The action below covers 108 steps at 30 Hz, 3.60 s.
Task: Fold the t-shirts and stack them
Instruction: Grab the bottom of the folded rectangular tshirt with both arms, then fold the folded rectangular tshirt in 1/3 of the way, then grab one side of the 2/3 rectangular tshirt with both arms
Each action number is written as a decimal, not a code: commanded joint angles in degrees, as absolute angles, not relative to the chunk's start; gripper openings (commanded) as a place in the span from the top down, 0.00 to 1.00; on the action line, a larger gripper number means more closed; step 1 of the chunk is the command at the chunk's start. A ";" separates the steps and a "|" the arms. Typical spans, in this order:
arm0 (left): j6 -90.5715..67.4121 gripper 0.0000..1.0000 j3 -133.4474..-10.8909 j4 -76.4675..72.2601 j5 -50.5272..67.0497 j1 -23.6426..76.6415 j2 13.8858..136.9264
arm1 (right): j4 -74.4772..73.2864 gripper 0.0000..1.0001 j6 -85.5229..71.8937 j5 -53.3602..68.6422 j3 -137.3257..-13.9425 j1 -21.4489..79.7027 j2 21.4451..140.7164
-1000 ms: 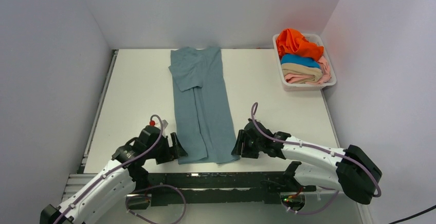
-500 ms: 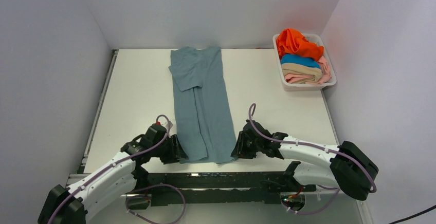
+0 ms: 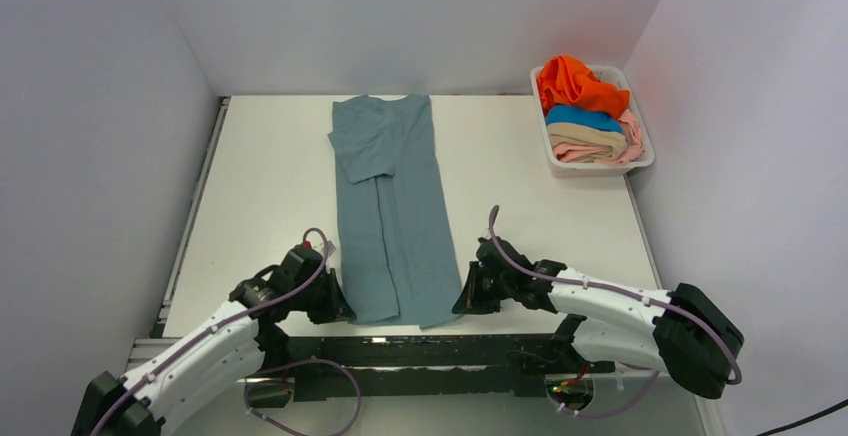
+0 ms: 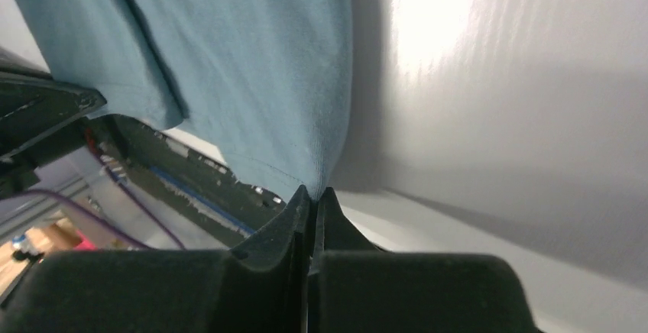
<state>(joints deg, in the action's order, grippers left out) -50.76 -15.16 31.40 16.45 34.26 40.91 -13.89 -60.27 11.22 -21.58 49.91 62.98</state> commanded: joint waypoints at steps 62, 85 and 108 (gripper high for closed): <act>-33.10 0.89 -68.33 16.74 10.09 7.28 99.00 | 2.14 0.99 -31.36 0.33 -77.68 30.06 113.05; -34.52 0.00 -42.95 18.56 14.87 5.98 73.17 | -4.33 0.00 -38.69 3.32 -55.85 32.06 91.56; -37.09 0.57 -31.91 5.23 18.99 5.89 85.60 | 8.45 0.46 -50.32 6.31 -44.14 34.01 98.49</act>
